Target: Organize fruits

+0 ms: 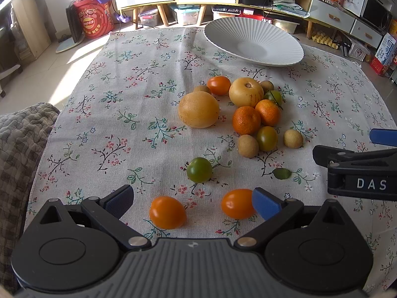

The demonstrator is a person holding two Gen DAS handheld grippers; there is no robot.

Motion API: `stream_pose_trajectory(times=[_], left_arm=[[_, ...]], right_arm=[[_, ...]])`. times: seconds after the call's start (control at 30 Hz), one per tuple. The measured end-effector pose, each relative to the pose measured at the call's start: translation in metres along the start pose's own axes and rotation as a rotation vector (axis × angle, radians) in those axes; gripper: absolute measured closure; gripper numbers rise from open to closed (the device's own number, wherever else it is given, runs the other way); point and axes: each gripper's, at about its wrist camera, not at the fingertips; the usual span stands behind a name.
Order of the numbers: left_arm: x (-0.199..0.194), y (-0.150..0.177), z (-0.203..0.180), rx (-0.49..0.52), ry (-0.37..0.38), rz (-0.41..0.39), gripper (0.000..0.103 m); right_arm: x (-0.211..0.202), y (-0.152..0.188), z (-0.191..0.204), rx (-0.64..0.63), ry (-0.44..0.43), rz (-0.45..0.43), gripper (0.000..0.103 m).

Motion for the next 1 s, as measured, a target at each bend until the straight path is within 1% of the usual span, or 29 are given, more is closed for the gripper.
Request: stream_pose_trajectory(times=[0.27, 0.47, 1.0], left_arm=[[0.0014, 0.0005, 0.0023, 0.003, -0.005, -0.009, 0.004], [0.0013, 0.001, 0.0013, 0.015, -0.027, -0.025, 0.004], [0.0012, 0.0011, 0.0019, 0.019, -0.032, -0.032, 0.004]], right_arm=[[0.0004, 0.0002, 0.0001, 0.0, 0.0, 0.001, 0.0], [0.0001, -0.0005, 0.0004, -0.001, 0.0, 0.003, 0.0], [0.0006, -0.0005, 0.0007, -0.001, 0.0, 0.005, 0.0]])
Point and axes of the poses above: each gripper's, at about its wrist camera, not at the fingertips, and x roughly the way its jaws point, z to its left, y to its underside, and after that the axes turned 3 degrees about y, right-handed
